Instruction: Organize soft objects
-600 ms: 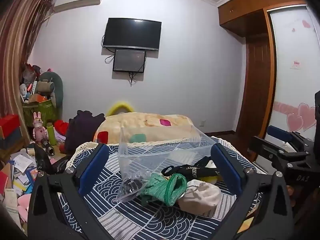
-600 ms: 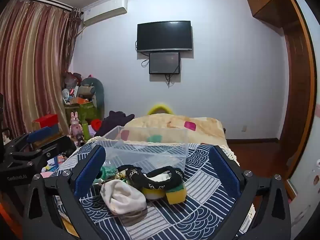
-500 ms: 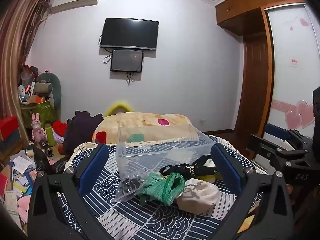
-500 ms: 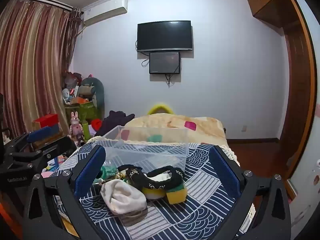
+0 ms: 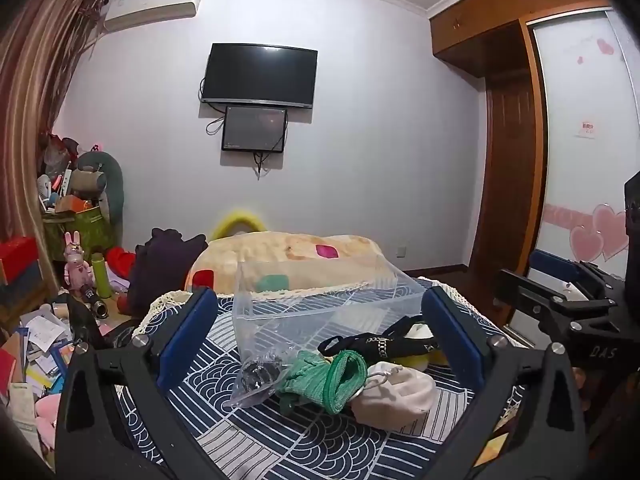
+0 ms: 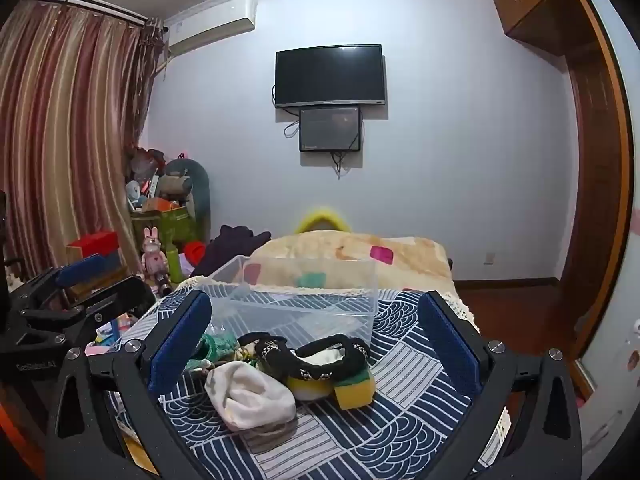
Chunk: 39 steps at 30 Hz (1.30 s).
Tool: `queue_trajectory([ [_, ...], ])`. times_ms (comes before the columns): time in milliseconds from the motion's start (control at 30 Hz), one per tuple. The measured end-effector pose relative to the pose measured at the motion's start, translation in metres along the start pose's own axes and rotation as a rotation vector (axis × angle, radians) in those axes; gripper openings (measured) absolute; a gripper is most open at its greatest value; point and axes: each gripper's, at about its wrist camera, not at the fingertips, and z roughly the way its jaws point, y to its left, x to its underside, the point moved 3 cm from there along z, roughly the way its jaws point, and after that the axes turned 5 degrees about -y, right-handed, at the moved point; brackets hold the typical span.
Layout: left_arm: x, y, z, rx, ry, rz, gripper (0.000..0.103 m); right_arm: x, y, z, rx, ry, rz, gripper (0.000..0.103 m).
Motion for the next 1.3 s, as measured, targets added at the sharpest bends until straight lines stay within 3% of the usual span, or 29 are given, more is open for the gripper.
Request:
queue_trajectory([
  [1300,-0.0024,-0.0013,-0.0009,0.002,0.002,0.002,0.103,-0.0117,0.0029,-0.0096,-0.019,-0.032,0.006,0.103],
])
